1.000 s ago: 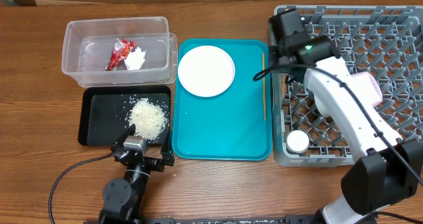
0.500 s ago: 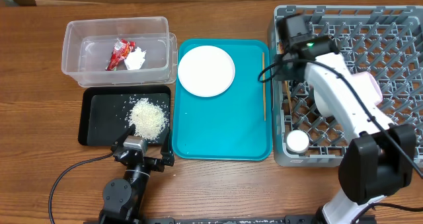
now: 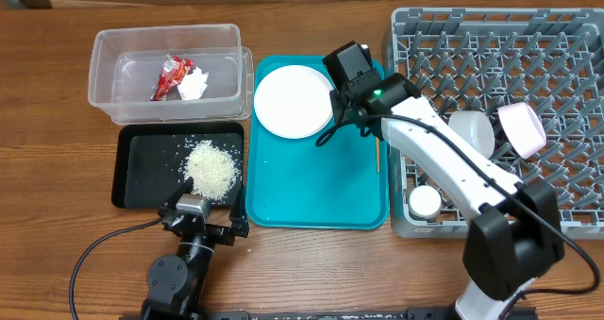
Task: Sort waste into correct bins and load items into the dishwasher
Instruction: 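Return the right gripper to the tray and grasp the remaining chopstick, then carry the chopstick into the dish rack and release it, then grasp the edge of the white plate on the teal tray with the right gripper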
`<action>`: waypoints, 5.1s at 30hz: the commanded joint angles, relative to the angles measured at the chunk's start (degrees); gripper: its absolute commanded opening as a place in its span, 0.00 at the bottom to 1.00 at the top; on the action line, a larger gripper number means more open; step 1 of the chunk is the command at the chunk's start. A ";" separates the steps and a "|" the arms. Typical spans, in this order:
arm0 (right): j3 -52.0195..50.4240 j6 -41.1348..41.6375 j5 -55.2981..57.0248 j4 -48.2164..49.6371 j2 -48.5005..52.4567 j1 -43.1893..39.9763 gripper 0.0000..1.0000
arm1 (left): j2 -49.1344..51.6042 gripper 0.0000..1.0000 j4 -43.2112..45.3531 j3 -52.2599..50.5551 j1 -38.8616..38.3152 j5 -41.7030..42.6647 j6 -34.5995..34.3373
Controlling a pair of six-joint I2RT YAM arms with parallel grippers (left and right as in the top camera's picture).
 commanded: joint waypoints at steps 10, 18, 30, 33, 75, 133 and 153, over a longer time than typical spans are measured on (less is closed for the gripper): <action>-3.17 2.78 10.69 4.15 14.47 -1.95 0.35 | -0.28 1.00 0.04 -0.20 0.31 0.66 -0.37; -3.19 3.82 10.36 5.16 18.05 -2.86 0.35 | -0.28 1.00 0.04 -0.20 0.31 0.66 -0.37; -3.19 3.65 -7.52 0.94 18.29 -2.95 0.35 | -0.28 1.00 0.04 -0.20 0.31 0.66 -0.37; -3.19 3.63 -11.78 -0.11 18.29 -2.95 0.34 | -0.28 1.00 0.04 -0.20 0.31 0.66 -0.37; -2.51 5.88 -13.09 -2.03 18.71 -4.72 0.04 | -0.28 1.00 0.04 -0.20 0.31 0.66 -0.37; -1.99 20.52 -16.02 5.92 6.82 -1.86 0.52 | -0.28 1.00 0.04 -0.20 0.31 0.66 -0.37; -1.92 22.77 -11.43 3.15 11.04 -2.84 0.04 | -0.28 1.00 0.04 -0.20 0.31 0.66 -0.37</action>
